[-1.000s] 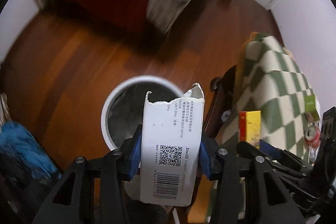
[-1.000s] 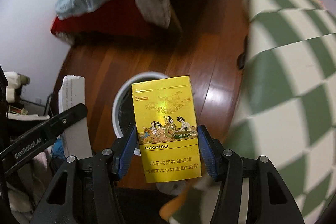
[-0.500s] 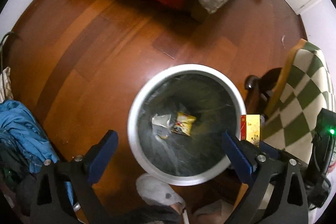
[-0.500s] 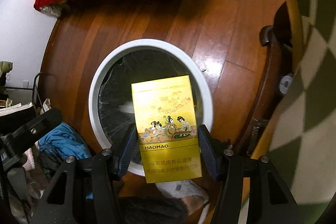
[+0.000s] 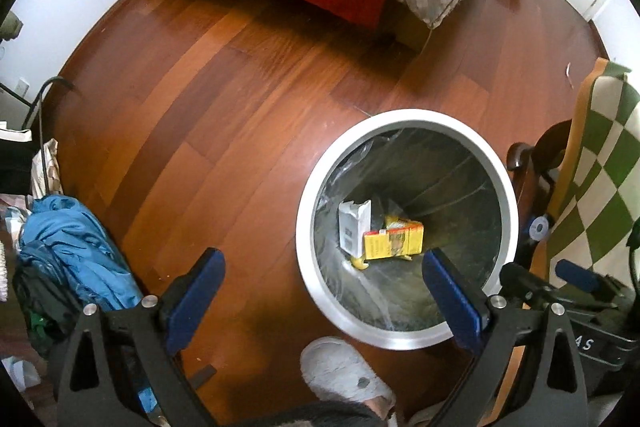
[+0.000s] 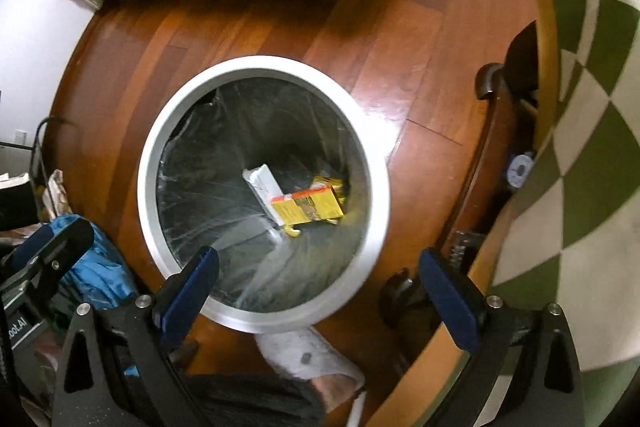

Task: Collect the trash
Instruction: 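Move both tools back from the bin to the table, then grasp the milk carton with the right tool while the left tool grasps the red can, then carry carton and can over the white bin and release both, then move both tools back from the bin to the table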

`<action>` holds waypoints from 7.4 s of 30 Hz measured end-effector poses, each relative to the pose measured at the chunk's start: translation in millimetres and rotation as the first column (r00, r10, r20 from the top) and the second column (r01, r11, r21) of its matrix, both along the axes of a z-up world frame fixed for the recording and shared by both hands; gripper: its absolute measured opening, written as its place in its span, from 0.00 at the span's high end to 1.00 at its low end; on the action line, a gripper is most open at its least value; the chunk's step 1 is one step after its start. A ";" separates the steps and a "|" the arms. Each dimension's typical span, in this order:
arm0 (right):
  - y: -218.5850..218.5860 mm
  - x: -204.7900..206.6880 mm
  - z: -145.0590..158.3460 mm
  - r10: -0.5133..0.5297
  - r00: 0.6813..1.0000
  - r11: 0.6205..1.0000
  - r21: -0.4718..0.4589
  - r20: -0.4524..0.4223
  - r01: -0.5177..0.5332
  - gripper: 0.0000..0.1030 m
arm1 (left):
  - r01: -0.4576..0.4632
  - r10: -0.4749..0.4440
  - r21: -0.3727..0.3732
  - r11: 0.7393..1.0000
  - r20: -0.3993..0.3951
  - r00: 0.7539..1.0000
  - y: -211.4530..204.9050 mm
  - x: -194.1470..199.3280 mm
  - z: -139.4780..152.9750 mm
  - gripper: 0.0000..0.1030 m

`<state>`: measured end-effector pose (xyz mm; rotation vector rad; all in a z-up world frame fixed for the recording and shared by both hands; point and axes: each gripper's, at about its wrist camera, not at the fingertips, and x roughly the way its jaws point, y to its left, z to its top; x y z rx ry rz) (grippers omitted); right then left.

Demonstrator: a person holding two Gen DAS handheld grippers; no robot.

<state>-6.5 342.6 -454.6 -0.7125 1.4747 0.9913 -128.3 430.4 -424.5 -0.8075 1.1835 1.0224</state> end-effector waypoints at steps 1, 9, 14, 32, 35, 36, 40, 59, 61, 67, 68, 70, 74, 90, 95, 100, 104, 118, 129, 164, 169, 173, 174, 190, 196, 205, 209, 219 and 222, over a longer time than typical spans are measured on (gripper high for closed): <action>-1.6 -0.8 2.1 0.001 1.000 1.000 -0.001 0.003 -0.001 0.02 | 0.005 -0.005 0.006 1.000 -0.004 1.000 -3.1 -0.8 1.6 0.02; -13.8 -11.8 26.7 0.021 0.999 1.000 0.016 0.049 -0.021 0.02 | 0.026 -0.026 0.040 0.999 -0.003 1.000 -19.0 -1.9 20.7 0.02; -22.5 -15.4 46.8 0.019 0.998 0.999 0.042 0.054 -0.021 0.02 | 0.026 -0.027 0.061 0.998 0.012 1.000 -30.2 -6.2 37.5 0.02; -98.5 -18.9 187.1 -0.001 0.998 0.964 0.265 0.069 -0.018 0.02 | 0.041 -0.063 0.213 0.976 0.101 0.993 -103.3 -22.3 159.5 0.02; -116.2 -15.8 214.6 -0.022 0.998 0.948 0.318 0.052 0.004 0.02 | 0.048 -0.076 0.246 0.968 0.109 0.991 -120.5 -21.0 183.5 0.02; -123.1 -13.6 223.9 -0.031 0.999 0.942 0.336 0.038 0.016 0.02 | 0.049 -0.078 0.261 0.964 0.102 0.992 -126.8 -19.2 192.0 0.02; -161.8 5.4 258.4 -0.088 0.996 0.907 0.410 -0.031 0.093 0.02 | 0.065 -0.103 0.308 0.949 0.109 0.989 -149.1 -4.2 217.8 0.02; -442.2 316.7 210.9 -0.634 0.758 0.773 0.168 0.153 0.612 0.02 | 0.433 -0.454 0.178 0.884 0.094 0.886 -300.2 299.1 114.9 0.02; -460.6 350.3 194.5 -0.671 0.728 0.741 0.129 0.139 0.659 0.02 | 0.452 -0.470 0.170 0.876 0.084 0.879 -312.3 325.4 105.2 0.02; -460.6 392.3 164.9 -0.696 0.708 0.718 0.107 0.122 0.687 0.02 | 0.489 -0.499 0.155 0.858 0.033 0.866 -324.8 365.4 82.7 0.02; -457.4 393.4 160.0 -0.691 0.712 0.723 0.095 0.124 0.684 0.02 | 0.492 -0.501 0.154 0.857 0.023 0.865 -324.8 368.1 79.4 0.02; -450.4 398.3 144.9 -0.686 0.718 0.727 0.070 0.113 0.683 0.00 | 0.501 -0.508 0.146 0.853 0.010 0.862 -321.3 368.8 72.9 0.02; -452.4 400.3 137.6 -0.701 0.697 0.711 0.078 0.149 0.699 0.05 | 0.577 -0.582 0.162 0.801 -0.021 0.813 -325.7 372.7 76.8 0.02; -503.7 420.1 133.6 -0.707 0.692 0.699 -0.004 0.144 0.715 0.07 | 0.993 -0.945 0.100 -0.062 -0.327 -0.026 -429.2 498.7 114.2 0.02; -503.4 424.3 131.0 -0.711 0.692 0.696 -0.015 0.127 0.718 0.07 | 0.992 -0.942 -0.013 -0.129 -0.310 -0.127 -438.8 508.6 85.1 0.03; -504.4 426.1 125.5 -0.714 0.687 0.692 -0.013 0.134 0.722 0.08 | 0.993 -0.951 0.010 -0.118 -0.289 -0.110 -440.9 512.9 80.6 0.24; -505.6 423.8 128.0 -0.720 0.678 0.687 0.013 0.145 0.727 0.09 | 0.993 -0.951 0.047 -0.110 -0.295 -0.092 -439.7 506.6 85.9 0.25; -485.4 374.5 188.5 -0.703 0.691 0.711 0.188 0.169 0.677 0.09 | 0.910 -0.937 0.293 0.294 -0.099 0.335 -380.9 434.4 164.1 0.29; -390.0 295.5 250.1 -0.595 0.795 0.776 0.341 0.118 0.530 0.09 | 0.642 -0.728 0.392 0.659 0.121 0.675 -277.1 324.0 234.2 0.31; 32.5 29.0 -8.0 0.065 0.998 0.998 0.009 -0.026 -0.064 0.00 | 0.012 0.013 -0.174 0.985 0.141 0.990 32.3 23.2 -7.6 0.03; 43.4 24.2 -11.5 0.088 0.996 0.996 0.021 0.005 -0.089 0.00 | -0.008 0.018 -0.123 0.992 0.080 0.997 29.8 12.3 -12.8 0.03; 43.7 21.5 -7.6 0.090 0.996 0.996 0.013 0.023 -0.090 0.00 | -0.014 0.018 -0.095 0.995 0.046 0.999 25.4 8.7 -16.0 0.03; 42.5 21.9 -6.1 0.089 0.995 0.996 0.011 0.037 -0.090 0.00 | -0.012 0.015 -0.088 0.996 0.038 0.999 24.4 9.0 -16.3 0.03; -1.0 4.2 24.7 0.091 0.990 0.996 -0.009 0.103 -0.090 0.00 | 0.020 -0.021 0.008 1.000 0.031 0.999 -14.9 0.8 20.7 0.03; -13.7 -2.3 54.8 0.087 0.990 0.995 0.035 0.113 -0.092 0.00 | 0.016 -0.019 0.062 0.998 0.051 0.999 -31.8 -7.8 51.2 0.03; -46.3 -10.0 127.1 0.088 0.988 0.984 0.145 0.126 -0.106 0.00 | 0.019 -0.031 0.146 0.989 0.077 0.997 -64.9 -20.9 107.9 0.03; -68.0 -12.0 163.2 0.081 0.988 0.974 0.200 0.128 -0.106 0.00 | 0.020 -0.037 0.176 0.984 0.093 0.995 -82.3 -25.5 134.6 0.03; -122.6 -13.9 239.7 0.049 0.988 0.942 0.322 0.144 -0.094 0.00 | 0.014 -0.053 0.273 0.962 0.135 0.989 -129.7 -29.6 201.1 0.03; -140.4 -9.2 260.1 0.023 0.994 0.925 0.375 0.111 -0.064 0.00 | 0.007 -0.045 0.295 0.956 0.121 0.992 -141.1 -28.6 212.8 0.03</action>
